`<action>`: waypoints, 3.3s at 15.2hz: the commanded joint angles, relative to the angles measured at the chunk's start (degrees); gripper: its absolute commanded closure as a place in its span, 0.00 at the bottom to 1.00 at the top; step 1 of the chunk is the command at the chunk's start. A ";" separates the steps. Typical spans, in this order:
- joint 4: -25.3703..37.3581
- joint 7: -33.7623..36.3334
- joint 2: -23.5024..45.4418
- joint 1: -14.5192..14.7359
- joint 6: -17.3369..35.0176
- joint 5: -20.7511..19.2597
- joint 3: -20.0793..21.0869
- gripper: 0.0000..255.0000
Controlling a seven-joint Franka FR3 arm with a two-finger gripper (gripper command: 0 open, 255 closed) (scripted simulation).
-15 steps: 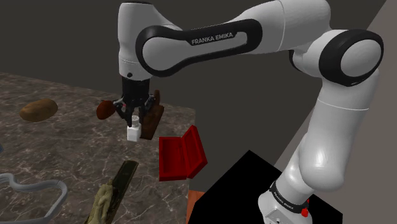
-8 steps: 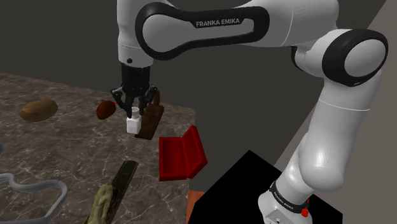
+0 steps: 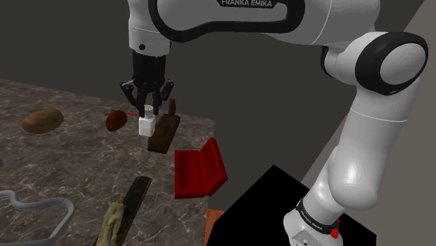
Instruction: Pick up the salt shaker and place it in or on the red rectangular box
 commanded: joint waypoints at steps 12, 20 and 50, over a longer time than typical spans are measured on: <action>-25.30 -13.52 -29.63 -5.25 -1.90 12.71 -5.88 1.00; -32.84 -15.58 -33.78 -4.95 1.50 13.93 -7.09 1.00; -41.88 -15.79 -32.69 -4.64 11.61 14.41 -6.00 0.00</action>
